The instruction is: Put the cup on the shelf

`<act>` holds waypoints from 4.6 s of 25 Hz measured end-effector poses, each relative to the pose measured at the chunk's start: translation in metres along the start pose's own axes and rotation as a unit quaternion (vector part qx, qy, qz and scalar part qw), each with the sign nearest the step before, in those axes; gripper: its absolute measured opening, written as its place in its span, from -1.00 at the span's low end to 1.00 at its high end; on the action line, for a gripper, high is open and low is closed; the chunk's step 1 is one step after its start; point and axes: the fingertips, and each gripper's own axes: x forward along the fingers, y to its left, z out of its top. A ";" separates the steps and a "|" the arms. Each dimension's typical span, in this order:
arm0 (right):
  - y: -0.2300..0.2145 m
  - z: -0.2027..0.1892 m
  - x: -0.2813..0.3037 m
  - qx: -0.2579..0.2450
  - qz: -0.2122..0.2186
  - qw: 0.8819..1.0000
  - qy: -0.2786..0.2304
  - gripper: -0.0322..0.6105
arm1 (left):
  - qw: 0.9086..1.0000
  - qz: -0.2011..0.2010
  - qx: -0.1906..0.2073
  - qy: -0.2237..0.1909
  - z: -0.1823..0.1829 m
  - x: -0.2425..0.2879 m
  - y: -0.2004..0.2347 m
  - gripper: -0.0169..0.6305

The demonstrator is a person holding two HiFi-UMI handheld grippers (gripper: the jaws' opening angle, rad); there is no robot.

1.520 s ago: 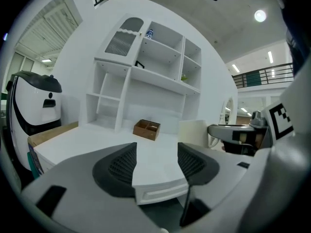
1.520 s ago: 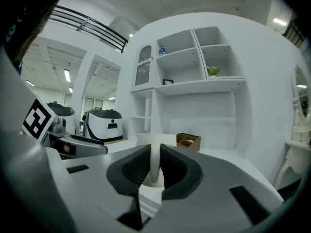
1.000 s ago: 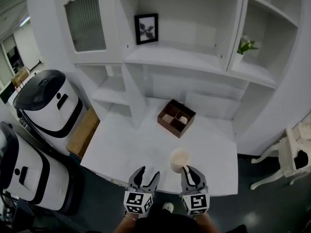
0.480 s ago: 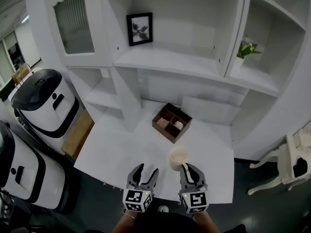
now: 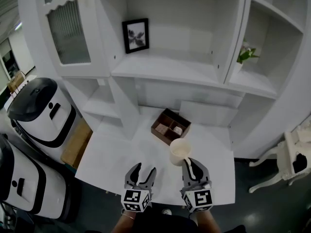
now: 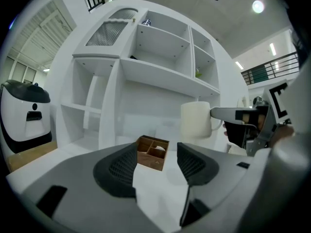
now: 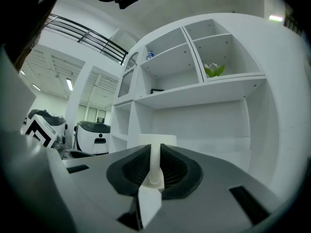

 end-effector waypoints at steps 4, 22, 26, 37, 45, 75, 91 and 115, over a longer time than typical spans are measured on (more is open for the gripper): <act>0.000 0.020 0.011 -0.007 -0.001 1.000 -0.010 -0.72 | 1.000 -0.006 0.003 0.002 0.006 0.008 0.007 -0.16; -0.016 0.177 0.031 -0.029 0.032 0.990 -0.137 -0.72 | 0.999 -0.035 0.000 -0.026 0.037 0.024 0.011 -0.17; -0.021 0.214 0.039 -0.040 0.028 0.984 -0.171 -0.72 | 0.999 -0.028 0.000 -0.035 0.045 0.023 0.019 -0.17; -0.042 0.281 0.072 -0.044 0.007 0.977 -0.206 -0.72 | 0.998 -0.042 -0.008 -0.043 0.052 0.023 0.029 -0.17; -0.062 0.299 0.112 -0.024 -0.019 0.982 -0.186 -0.72 | 0.998 -0.047 -0.009 -0.043 0.052 0.024 0.035 -0.17; -0.134 0.291 0.219 -0.013 -0.124 0.991 -0.053 -0.72 | 0.998 -0.004 -0.030 -0.048 0.048 0.016 0.076 -0.17; -0.138 0.274 0.226 -0.011 -0.111 0.992 0.056 -0.69 | 0.999 -0.005 -0.036 -0.038 0.038 0.015 0.075 -0.17; -0.098 0.275 0.184 -0.073 -0.041 0.996 -0.007 0.11 | 0.999 -0.004 -0.030 -0.021 0.031 0.016 0.061 -0.17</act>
